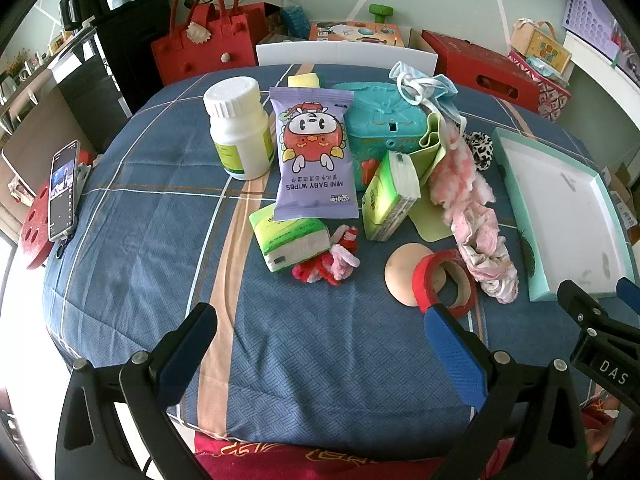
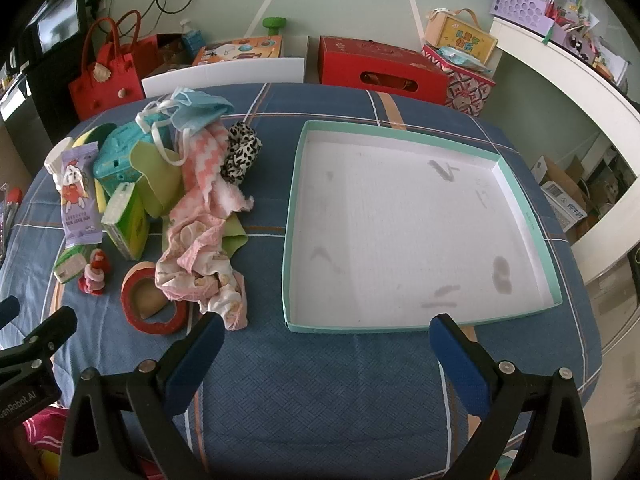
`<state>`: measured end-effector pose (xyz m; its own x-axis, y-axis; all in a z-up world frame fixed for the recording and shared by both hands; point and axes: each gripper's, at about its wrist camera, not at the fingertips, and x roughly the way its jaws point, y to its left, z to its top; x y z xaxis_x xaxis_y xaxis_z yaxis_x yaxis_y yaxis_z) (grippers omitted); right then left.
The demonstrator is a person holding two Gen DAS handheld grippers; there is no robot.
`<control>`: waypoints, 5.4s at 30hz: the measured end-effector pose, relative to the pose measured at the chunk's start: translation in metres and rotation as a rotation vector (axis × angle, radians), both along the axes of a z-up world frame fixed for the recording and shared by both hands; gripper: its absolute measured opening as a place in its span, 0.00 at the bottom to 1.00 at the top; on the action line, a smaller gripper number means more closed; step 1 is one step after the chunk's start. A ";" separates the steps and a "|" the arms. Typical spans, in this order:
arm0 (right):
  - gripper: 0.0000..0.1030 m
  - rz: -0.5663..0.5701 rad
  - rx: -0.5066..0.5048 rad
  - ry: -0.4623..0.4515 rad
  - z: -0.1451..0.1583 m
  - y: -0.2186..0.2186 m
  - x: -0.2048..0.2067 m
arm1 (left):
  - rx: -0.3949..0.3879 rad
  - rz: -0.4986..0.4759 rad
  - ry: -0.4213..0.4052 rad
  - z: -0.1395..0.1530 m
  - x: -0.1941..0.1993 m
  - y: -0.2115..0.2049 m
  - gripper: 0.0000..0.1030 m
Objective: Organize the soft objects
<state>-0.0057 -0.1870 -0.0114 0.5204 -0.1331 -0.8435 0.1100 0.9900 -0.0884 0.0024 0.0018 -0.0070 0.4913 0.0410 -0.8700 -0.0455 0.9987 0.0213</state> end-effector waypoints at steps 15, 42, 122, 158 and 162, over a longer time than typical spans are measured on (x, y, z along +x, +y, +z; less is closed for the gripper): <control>1.00 0.001 -0.001 0.006 0.001 0.001 0.000 | 0.004 0.000 0.006 0.000 0.001 -0.001 1.00; 1.00 0.009 -0.001 0.012 0.000 0.003 0.000 | -0.018 0.008 0.014 -0.001 0.003 0.002 1.00; 0.77 0.188 0.224 0.148 -0.042 0.055 0.085 | -0.316 0.162 0.191 -0.059 0.097 0.059 0.57; 0.13 0.175 0.268 0.138 -0.042 0.044 0.082 | -0.432 0.385 0.139 -0.059 0.063 0.139 0.54; 0.11 0.170 0.268 0.131 -0.040 0.042 0.079 | -0.415 0.408 0.119 -0.053 0.058 0.147 0.54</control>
<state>0.0737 -0.1447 -0.0510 0.4014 0.1813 -0.8978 -0.0537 0.9832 0.1746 0.0600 0.1484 -0.0603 0.4055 -0.1500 -0.9017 -0.4485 0.8269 -0.3392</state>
